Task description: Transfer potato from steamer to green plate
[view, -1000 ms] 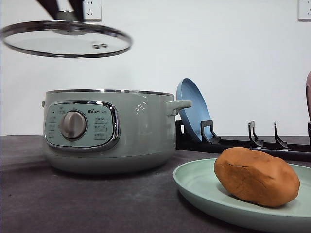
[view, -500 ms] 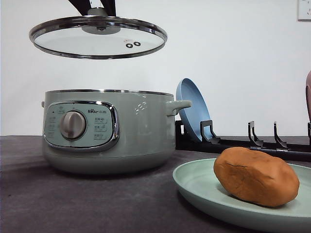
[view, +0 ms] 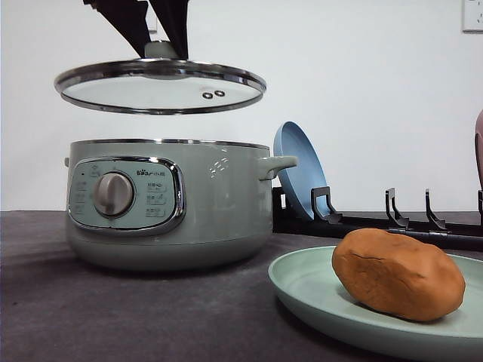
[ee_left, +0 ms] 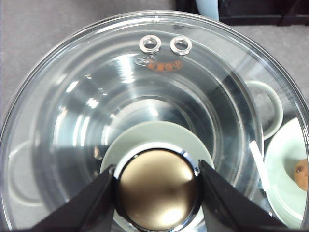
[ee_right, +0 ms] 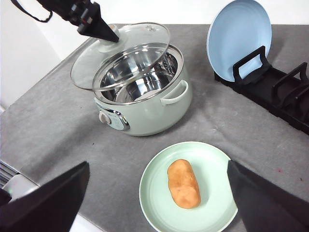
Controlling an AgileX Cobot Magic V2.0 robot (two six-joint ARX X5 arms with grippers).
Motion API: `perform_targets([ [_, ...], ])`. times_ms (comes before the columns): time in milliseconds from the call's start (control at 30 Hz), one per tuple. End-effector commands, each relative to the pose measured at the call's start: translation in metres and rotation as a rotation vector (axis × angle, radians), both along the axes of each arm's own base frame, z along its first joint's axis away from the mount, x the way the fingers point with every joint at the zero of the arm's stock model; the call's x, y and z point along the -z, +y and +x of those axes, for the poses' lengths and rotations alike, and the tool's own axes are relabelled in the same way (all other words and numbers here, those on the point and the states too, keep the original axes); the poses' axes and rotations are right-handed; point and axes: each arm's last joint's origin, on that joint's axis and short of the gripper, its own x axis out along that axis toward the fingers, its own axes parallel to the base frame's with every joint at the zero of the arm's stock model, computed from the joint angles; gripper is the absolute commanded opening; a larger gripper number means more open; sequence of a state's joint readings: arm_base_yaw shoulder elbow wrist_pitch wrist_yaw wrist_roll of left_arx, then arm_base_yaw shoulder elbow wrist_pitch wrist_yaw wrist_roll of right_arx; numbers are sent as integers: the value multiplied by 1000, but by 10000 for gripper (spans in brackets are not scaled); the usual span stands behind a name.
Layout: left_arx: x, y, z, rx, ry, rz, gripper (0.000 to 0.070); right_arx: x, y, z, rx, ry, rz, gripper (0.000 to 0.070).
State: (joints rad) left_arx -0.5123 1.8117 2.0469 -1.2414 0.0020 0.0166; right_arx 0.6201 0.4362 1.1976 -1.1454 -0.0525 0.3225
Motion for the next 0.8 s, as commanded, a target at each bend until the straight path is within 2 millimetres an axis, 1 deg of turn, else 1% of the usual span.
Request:
perform_targets([
  [0, -3, -7, 4, 20, -40, -18, 9, -4, 0, 0, 0, -6, 16, 579],
  [333, 26, -19, 26, 30, 12, 40, 9, -4, 0, 0, -1, -5, 16, 579],
  [600, 29, -20, 29, 26, 2, 52, 9, -4, 0, 0, -1, -5, 16, 579],
  [767, 30, -17, 31, 23, 2, 56, 9, -4, 0, 0, -1, -5, 16, 579],
])
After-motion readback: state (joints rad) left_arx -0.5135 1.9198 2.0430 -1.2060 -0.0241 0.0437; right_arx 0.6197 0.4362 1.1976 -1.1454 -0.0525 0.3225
